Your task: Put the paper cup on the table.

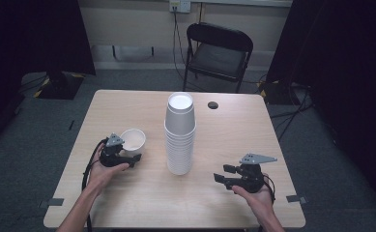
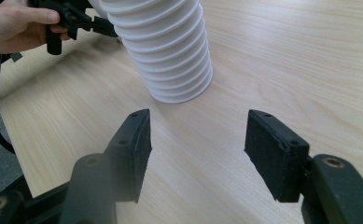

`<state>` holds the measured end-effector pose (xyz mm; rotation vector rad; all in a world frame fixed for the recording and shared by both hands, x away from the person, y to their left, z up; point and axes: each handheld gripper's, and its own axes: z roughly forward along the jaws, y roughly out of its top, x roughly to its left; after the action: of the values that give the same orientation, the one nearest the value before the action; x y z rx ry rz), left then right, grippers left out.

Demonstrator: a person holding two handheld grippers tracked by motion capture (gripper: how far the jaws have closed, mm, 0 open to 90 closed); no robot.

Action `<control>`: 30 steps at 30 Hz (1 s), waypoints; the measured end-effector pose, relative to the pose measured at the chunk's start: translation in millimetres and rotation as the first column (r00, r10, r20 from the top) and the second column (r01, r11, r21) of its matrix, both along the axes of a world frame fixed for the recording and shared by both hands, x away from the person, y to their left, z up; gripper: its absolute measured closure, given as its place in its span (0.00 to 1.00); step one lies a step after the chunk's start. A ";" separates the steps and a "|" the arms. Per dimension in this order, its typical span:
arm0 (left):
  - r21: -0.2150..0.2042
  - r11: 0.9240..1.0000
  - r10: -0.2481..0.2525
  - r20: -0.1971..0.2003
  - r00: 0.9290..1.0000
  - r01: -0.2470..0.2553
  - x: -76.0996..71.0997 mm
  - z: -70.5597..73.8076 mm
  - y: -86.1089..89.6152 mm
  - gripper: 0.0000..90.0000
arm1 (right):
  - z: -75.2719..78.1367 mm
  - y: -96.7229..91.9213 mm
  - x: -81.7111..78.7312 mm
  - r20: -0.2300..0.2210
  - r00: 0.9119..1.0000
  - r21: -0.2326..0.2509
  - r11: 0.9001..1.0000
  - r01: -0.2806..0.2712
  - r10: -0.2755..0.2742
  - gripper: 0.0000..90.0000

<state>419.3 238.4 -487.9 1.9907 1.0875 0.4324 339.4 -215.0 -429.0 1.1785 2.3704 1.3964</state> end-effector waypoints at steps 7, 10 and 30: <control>0.003 1.000 0.010 0.003 1.000 -0.010 -9.2 8.7 5.8 0.17 | 0.0 2.4 0.3 -0.003 1.000 -0.004 1.000 -0.006 0.006 0.45; 0.004 1.000 0.004 0.000 1.000 -0.004 -15.1 13.0 7.8 0.17 | 0.1 1.7 0.5 0.001 1.000 -0.010 1.000 -0.003 0.003 0.44; -0.091 0.995 0.040 0.039 0.998 -0.036 -86.2 36.3 22.0 0.21 | -0.7 -14.5 1.3 0.013 0.998 -0.014 0.998 0.067 -0.067 0.41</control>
<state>333.1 260.4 -451.6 1.8774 1.1024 0.4347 340.7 -229.5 -429.8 1.2298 2.3064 1.3595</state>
